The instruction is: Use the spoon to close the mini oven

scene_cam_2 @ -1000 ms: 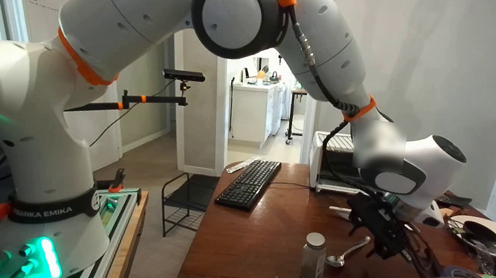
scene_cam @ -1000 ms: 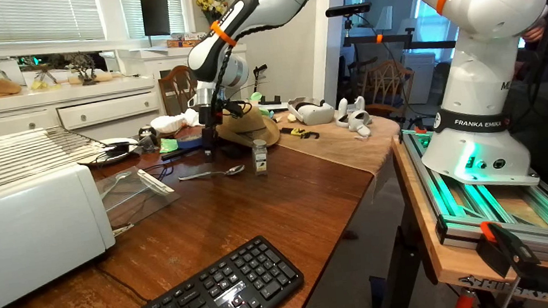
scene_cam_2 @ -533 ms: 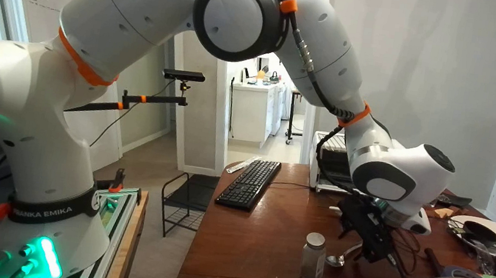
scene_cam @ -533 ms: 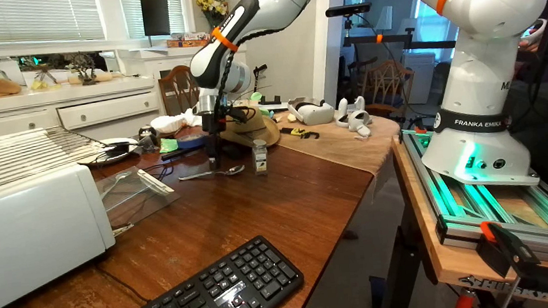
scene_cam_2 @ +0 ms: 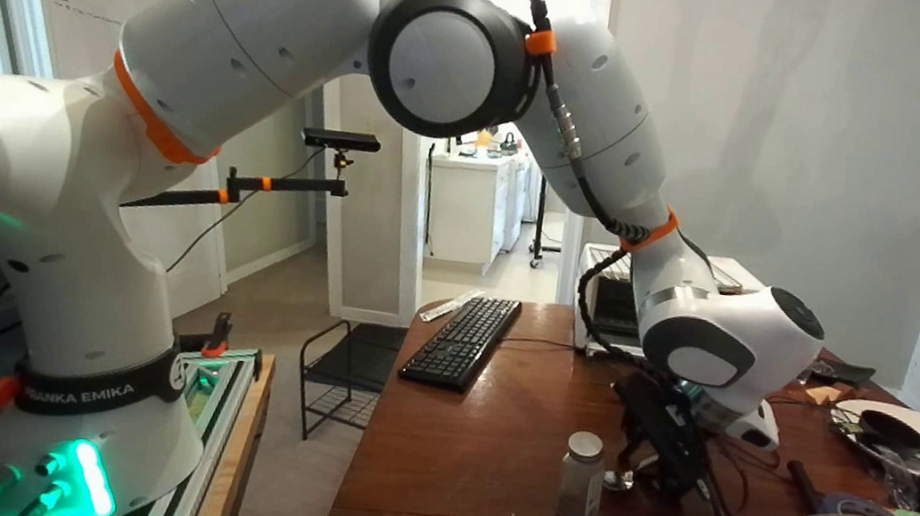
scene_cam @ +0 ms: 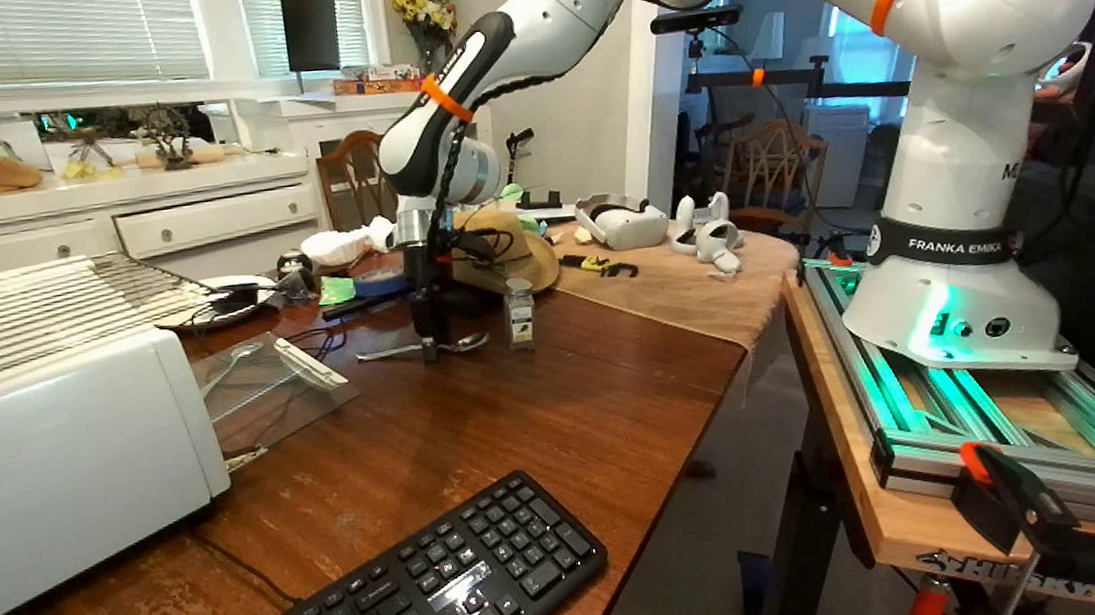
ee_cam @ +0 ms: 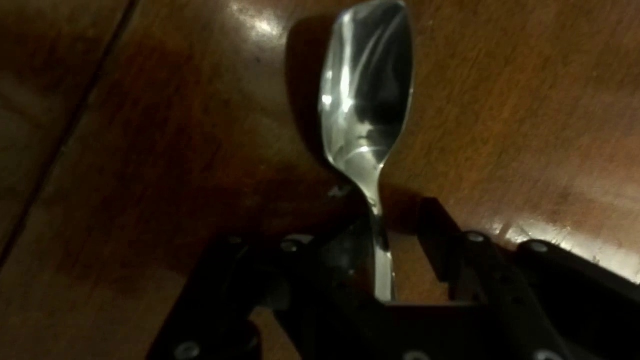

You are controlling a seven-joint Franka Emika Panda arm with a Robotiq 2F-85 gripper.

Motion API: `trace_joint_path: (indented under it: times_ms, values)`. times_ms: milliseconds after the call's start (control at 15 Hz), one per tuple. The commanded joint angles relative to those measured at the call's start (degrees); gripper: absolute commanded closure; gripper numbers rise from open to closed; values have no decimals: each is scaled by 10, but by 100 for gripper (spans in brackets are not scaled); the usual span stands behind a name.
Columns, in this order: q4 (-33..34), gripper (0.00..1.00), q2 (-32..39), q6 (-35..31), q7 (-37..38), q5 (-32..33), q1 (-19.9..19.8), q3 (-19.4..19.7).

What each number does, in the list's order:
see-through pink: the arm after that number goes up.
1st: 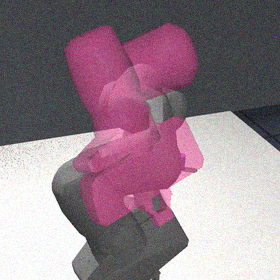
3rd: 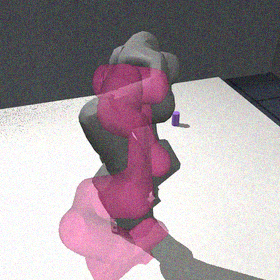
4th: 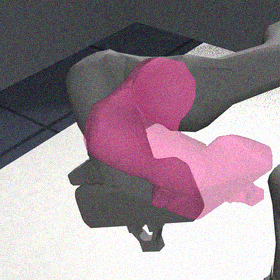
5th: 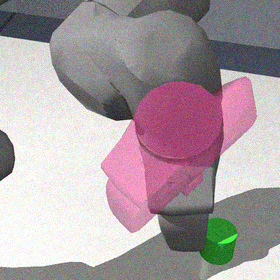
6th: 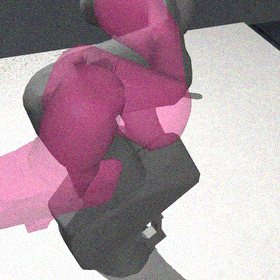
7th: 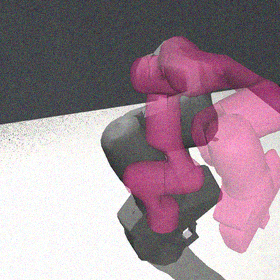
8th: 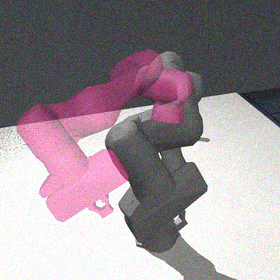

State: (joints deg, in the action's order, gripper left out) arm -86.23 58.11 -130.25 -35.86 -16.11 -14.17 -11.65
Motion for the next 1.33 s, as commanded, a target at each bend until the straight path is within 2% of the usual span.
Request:
trace_joint_path:
  times_ms: [0, 67, 467, 800, 867, 1000, 1267]
  values:
    - [25, 96, 20, 24, 15, 0, 2, -6]
    - [27, 100, 21, 30, 16, -1, 2, -7]
    - [30, 98, 13, 51, -9, -4, -10, -20]
    - [-13, 98, -54, 80, -116, -11, -45, -52]
    - [-19, 98, -68, 96, -135, -12, -49, -55]
    - [-11, 98, -87, 180, -173, -8, -54, -53]
    - [40, 98, -71, 335, -222, 11, -29, -18]
